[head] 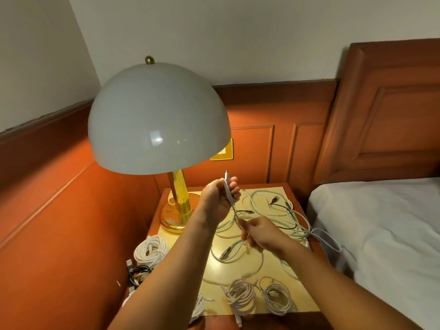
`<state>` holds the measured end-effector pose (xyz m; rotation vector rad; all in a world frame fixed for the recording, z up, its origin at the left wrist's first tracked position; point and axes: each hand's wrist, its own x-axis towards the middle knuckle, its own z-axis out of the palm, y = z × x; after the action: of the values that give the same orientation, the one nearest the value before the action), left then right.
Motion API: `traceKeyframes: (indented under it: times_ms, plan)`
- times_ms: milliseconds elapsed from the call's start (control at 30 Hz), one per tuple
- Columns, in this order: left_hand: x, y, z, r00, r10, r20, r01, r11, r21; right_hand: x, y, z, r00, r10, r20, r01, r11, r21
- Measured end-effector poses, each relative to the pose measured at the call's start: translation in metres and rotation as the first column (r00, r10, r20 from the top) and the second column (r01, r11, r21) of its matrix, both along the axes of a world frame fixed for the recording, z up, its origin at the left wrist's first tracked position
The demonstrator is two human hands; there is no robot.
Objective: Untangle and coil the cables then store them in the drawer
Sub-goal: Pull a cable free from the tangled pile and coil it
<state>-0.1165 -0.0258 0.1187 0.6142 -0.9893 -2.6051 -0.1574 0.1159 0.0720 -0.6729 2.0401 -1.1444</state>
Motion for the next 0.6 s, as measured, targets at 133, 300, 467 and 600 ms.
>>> traceKeyframes:
  times_ms: [133,300,467,600]
  plan:
    - [0.012,-0.001,0.003,0.993,-0.107,-0.056,0.095,0.979,-0.181,-0.029,-0.023,0.005,0.973,-0.056,-0.226,0.084,0.990,0.114]
    - [0.025,-0.005,0.009,0.976,-0.216,-0.020,0.179,0.852,-0.492,-0.062,-0.034,0.071,0.944,0.100,-0.314,-0.080,0.994,0.075]
    - [0.031,0.011,0.008,0.974,-0.208,0.091,0.204,0.631,-0.748,-0.064,-0.021,0.122,0.877,0.162,-0.453,-0.088,0.980,0.180]
    - [0.037,0.022,-0.001,0.971,-0.121,0.208,0.238,0.582,-0.777,-0.020,-0.013,0.150,0.843,0.182,-0.506,-0.108,0.979,0.172]
